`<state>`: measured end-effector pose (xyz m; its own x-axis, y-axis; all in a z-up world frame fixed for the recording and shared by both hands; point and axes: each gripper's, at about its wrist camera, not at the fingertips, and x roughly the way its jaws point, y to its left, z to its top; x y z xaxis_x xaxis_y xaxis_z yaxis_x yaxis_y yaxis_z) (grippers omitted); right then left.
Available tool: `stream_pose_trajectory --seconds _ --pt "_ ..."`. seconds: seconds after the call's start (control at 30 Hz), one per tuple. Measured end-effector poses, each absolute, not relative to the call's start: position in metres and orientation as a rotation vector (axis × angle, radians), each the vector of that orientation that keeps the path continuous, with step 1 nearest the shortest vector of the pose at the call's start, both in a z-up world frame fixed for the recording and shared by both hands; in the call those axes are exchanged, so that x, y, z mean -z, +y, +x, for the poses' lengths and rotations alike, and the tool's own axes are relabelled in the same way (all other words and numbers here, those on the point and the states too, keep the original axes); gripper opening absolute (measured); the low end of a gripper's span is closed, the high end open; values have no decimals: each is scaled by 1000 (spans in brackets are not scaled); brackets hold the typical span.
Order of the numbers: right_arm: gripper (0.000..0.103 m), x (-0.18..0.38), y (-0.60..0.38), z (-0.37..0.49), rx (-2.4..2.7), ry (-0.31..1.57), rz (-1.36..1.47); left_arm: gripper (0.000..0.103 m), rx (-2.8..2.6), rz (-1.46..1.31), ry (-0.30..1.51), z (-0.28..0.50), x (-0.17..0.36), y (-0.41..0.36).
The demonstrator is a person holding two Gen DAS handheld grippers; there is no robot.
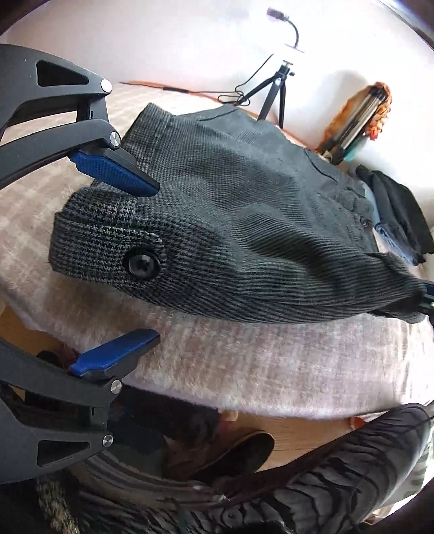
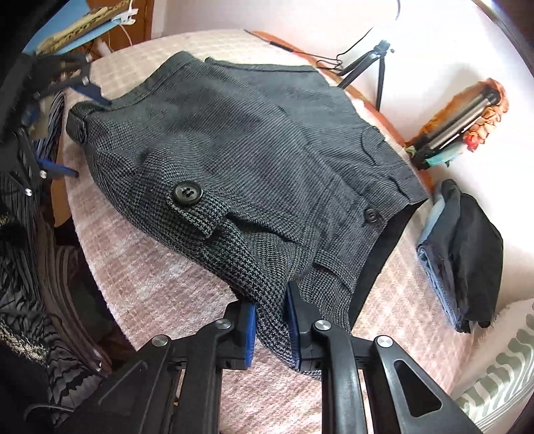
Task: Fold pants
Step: 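Lift the shorts with both grippers and fold the leg hem toward the waistband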
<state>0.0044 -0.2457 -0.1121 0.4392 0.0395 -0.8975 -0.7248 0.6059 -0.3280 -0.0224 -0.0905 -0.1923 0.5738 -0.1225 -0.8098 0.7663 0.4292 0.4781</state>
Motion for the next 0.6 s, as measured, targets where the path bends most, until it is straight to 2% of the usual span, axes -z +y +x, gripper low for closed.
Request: stream_pose_trajectory --seconds 0.03,0.07,0.1,0.3,0.6 --pt "15 112 -246 4 -537 1010 -797 52 623 965 785 -20 192 -89" --pt "15 112 -248 6 -530 1009 -794 35 608 972 794 -17 193 -87" --pt "15 113 -249 6 -525 1008 -790 26 599 976 800 -18 193 -84" --pt "14 107 -251 4 -478 955 -750 21 554 837 734 1 149 -65" --pt "13 53 -246 25 -416 822 -677 20 432 727 564 64 72 -51"
